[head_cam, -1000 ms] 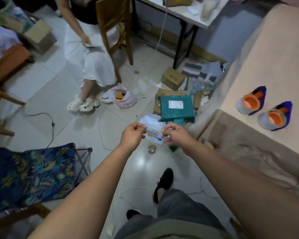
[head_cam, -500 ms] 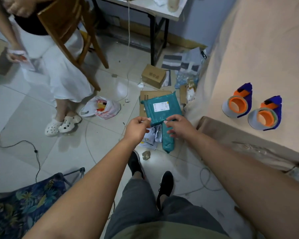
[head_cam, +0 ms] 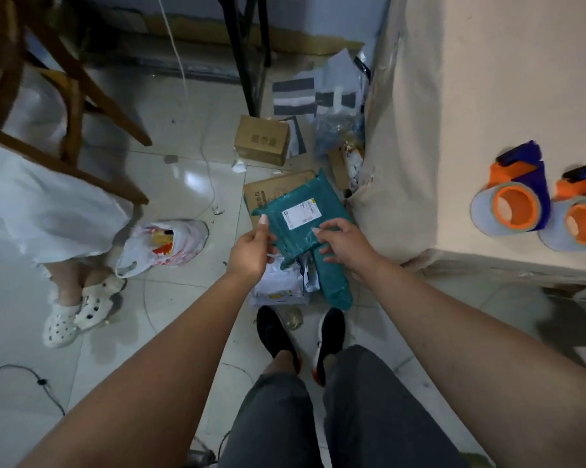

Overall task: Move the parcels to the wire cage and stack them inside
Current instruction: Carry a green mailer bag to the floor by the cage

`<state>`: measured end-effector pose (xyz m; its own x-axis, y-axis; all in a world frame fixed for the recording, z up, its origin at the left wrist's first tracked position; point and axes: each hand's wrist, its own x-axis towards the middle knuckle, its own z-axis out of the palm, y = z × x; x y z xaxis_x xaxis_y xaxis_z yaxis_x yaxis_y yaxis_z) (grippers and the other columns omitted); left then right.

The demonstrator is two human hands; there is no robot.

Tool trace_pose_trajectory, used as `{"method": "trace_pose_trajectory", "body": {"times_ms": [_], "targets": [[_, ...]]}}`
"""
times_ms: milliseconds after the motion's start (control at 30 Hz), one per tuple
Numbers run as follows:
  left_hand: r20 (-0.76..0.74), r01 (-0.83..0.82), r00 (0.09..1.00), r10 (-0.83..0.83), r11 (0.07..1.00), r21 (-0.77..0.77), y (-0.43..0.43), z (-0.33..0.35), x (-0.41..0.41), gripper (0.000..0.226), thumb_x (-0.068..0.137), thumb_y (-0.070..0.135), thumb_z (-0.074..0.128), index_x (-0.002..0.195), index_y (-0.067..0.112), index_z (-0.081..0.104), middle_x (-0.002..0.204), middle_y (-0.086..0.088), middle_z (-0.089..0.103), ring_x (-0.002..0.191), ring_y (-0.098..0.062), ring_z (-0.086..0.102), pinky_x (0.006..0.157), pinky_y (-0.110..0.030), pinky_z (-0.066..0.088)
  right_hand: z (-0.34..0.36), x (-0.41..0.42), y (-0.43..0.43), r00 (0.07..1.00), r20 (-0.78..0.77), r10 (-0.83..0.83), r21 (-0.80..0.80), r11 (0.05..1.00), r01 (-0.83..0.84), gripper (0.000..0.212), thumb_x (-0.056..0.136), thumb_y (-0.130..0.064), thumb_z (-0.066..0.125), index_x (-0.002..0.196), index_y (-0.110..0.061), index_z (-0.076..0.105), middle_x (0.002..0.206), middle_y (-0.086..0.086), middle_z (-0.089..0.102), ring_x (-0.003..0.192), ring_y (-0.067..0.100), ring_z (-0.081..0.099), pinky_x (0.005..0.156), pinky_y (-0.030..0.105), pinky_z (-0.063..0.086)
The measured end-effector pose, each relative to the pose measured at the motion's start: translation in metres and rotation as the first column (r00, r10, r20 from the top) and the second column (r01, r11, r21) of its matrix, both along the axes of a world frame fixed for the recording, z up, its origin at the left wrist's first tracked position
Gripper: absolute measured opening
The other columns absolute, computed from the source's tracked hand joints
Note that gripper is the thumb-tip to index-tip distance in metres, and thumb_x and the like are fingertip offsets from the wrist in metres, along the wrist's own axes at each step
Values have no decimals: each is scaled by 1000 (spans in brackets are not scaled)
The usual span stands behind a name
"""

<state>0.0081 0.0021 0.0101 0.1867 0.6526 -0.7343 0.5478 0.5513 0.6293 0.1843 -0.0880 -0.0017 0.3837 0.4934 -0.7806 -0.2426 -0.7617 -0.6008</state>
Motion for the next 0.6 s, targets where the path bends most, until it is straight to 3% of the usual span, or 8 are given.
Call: {"method": "trace_pose_trajectory", "body": {"times_ms": [67,133,233,333,433,533,600], "targets": [[-2,-21,1000,21,1000,-14,17,-36,6,62,101,68,42,90,12,69,86,-9,73,68,-21,65,48,-21,45,-35,6,15,1000,-5,-23,-23,999,22,20,98,-27,72,110,-18,59,105,12,67,75,17,62,66,32,55],[-7,-35,999,35,999,-14,33,-76,14,57,102,63,47,88,12,69,83,-9,72,70,-24,66,57,-27,48,-75,14,29,999,17,-31,-30,999,31,22,97,-28,73,112,-18,60,107,9,66,77,15,61,69,33,56],[-20,-43,999,43,999,13,51,-142,28,44,104,55,51,80,23,68,70,5,71,66,-18,66,62,-28,48,-144,33,51,995,103,16,-31,999,-13,34,95,-32,74,123,-19,60,113,5,68,91,20,65,90,44,57],[-48,-48,998,50,998,30,60,-214,37,32,105,47,54,83,26,64,79,7,69,70,-11,66,64,-27,47,-215,54,68,984,177,18,-50,999,-9,50,94,-35,74,137,-18,55,128,5,66,106,25,67,100,44,53],[-89,-10,996,14,999,45,61,-278,39,25,103,51,56,101,26,58,97,3,66,84,-16,65,73,-31,51,-282,67,77,970,239,50,-67,997,-35,60,94,-35,75,146,-18,51,145,8,57,125,28,60,108,46,49],[-132,59,990,-52,997,50,62,-328,40,48,103,52,56,134,15,54,114,0,63,98,-22,63,83,-35,50,-333,83,81,920,372,118,-122,989,-78,70,91,-38,76,152,-19,47,154,11,48,142,32,45,118,46,39],[-125,72,990,-70,997,8,64,-357,42,53,104,48,56,142,12,55,127,-4,67,109,-25,65,90,-36,52,-354,94,80,854,481,196,-201,973,-109,78,88,-46,73,157,-24,41,158,10,42,149,34,33,123,45,30]]}}
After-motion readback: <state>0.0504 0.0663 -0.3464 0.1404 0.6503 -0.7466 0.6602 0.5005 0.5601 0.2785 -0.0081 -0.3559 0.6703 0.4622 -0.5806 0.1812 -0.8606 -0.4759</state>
